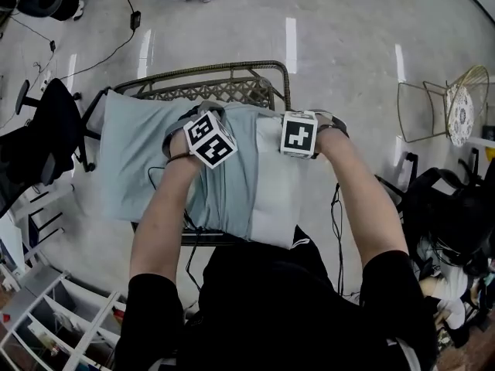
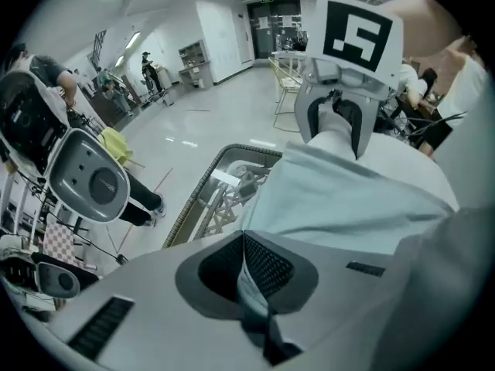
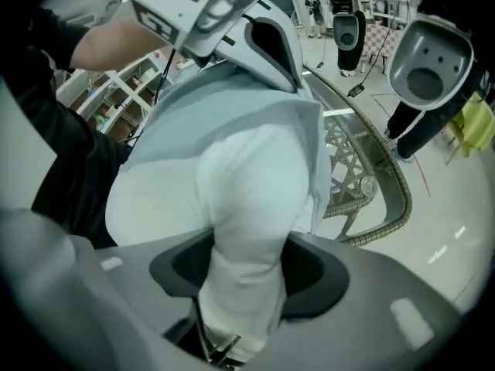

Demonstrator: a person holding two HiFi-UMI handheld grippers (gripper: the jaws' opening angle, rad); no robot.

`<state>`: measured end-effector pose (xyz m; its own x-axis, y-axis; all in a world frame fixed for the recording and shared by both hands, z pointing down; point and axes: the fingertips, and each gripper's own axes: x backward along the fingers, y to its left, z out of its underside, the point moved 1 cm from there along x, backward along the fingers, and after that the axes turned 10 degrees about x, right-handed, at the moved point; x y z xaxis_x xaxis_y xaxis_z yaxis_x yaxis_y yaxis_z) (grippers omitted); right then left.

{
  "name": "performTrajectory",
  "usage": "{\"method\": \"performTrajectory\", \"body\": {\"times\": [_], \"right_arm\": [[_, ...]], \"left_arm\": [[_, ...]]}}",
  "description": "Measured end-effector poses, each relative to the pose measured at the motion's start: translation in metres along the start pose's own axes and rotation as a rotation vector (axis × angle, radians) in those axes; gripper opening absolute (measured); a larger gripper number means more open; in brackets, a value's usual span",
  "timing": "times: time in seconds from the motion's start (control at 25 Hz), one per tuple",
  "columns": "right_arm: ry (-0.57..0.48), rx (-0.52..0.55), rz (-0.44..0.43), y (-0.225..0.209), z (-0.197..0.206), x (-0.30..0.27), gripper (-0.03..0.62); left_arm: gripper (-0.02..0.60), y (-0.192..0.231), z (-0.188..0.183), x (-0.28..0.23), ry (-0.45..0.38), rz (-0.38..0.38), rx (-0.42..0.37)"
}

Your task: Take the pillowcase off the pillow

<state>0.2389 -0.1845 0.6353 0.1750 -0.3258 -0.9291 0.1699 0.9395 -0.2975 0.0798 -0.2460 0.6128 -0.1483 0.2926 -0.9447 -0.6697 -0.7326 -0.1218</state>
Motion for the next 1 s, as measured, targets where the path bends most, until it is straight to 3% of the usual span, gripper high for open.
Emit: {"method": "performTrajectory", "body": {"times": [0.08,0.2,0.52,0.6,0.68,0.72,0.8,0.84,1.0], "right_arm": [[-0.047,0.007,0.001,0.006,-0.002,0.009,0.205],[-0.123,-0.011,0.01,0.006,0.001,0.028,0.15],[-0.18,-0.027,-0.013,0.019,0.01,0.054,0.14],[-0.186,-0.041,-0.005,0.023,0.011,0.055,0.158],[-0.174,-0.045,0.034,0.023,0.01,0.058,0.224],[-0.163,-0.044,0.064,0.021,0.009,0.06,0.258],[-0.132,-0.038,0.116,0.017,0.005,0.061,0.304],[-0.121,-0.03,0.135,0.014,0.002,0.062,0.307],[-0.172,-0.013,0.182,0.001,-0.028,0.077,0.308]], "left_arm": [[0.008,0.008,0.009,0.004,0.005,-0.011,-0.012],[0.008,0.016,0.02,0.017,-0.007,-0.002,0.002],[0.008,0.023,0.039,0.047,-0.05,0.005,0.052],[0.008,0.02,0.039,0.052,-0.069,0.019,0.073],[0.01,0.017,0.034,0.059,-0.11,0.048,0.129],[0.034,0.019,0.03,0.064,-0.136,0.063,0.173],[0.151,0.032,0.027,0.074,-0.186,0.067,0.254],[0.158,0.042,0.028,0.078,-0.199,0.055,0.278],[0.158,0.067,0.047,0.064,-0.129,0.043,0.276]]}}
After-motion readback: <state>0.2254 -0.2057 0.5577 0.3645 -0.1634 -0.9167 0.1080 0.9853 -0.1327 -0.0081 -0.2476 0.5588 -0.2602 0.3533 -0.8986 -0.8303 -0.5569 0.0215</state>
